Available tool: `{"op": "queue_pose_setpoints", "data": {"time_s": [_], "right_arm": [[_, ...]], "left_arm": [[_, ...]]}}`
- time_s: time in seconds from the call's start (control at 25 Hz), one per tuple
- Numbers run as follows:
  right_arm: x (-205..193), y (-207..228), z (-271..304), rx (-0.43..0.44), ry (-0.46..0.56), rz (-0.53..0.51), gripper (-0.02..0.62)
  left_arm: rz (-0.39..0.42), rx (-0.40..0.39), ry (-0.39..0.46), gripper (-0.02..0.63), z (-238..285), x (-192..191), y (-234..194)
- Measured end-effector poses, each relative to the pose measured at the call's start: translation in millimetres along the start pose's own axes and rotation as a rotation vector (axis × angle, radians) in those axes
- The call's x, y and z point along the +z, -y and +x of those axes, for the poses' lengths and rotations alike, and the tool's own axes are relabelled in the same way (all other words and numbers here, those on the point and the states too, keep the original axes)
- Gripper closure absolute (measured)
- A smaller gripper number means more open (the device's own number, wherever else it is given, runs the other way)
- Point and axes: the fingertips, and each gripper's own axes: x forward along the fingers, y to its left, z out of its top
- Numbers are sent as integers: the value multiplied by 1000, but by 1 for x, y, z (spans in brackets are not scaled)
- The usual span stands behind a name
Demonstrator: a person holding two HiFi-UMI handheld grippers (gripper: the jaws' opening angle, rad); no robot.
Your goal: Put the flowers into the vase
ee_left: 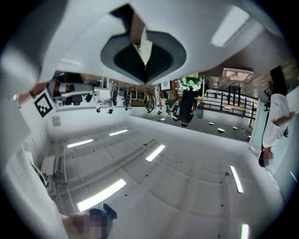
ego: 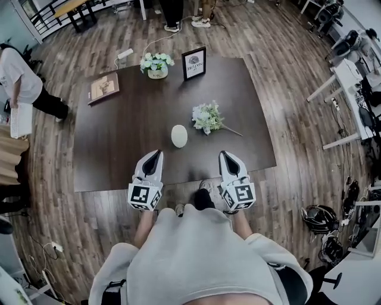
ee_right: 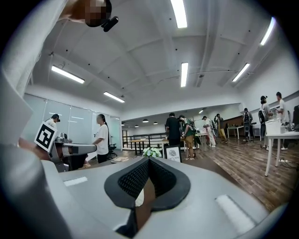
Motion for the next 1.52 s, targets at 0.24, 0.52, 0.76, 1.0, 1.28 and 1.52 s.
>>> {"op": "queue_pose_setpoints", "data": {"time_s": [0.24,0.52,0.76,1.0,1.28,1.52], "right_arm": [[5,42,25,37,5,-20,597],[22,82,50,88,35,-32,597],[15,94,68,124,18,-20,597],[5,88,85,113,-18,-8,596],[-18,78,89,83,-87,9,596],[-49,80,84,60,-157,15,597]], "left_arm": [[18,78,3,595,36,4,-9],[26,137,7,595,67,11,-2],[10,180,-11,595,73,4,-4],[-13,177,-37,595,74,-7,-18],[-33,89,-85,595,75,-37,-13],[-54,23,-94,486,80,-71,-3]]}}
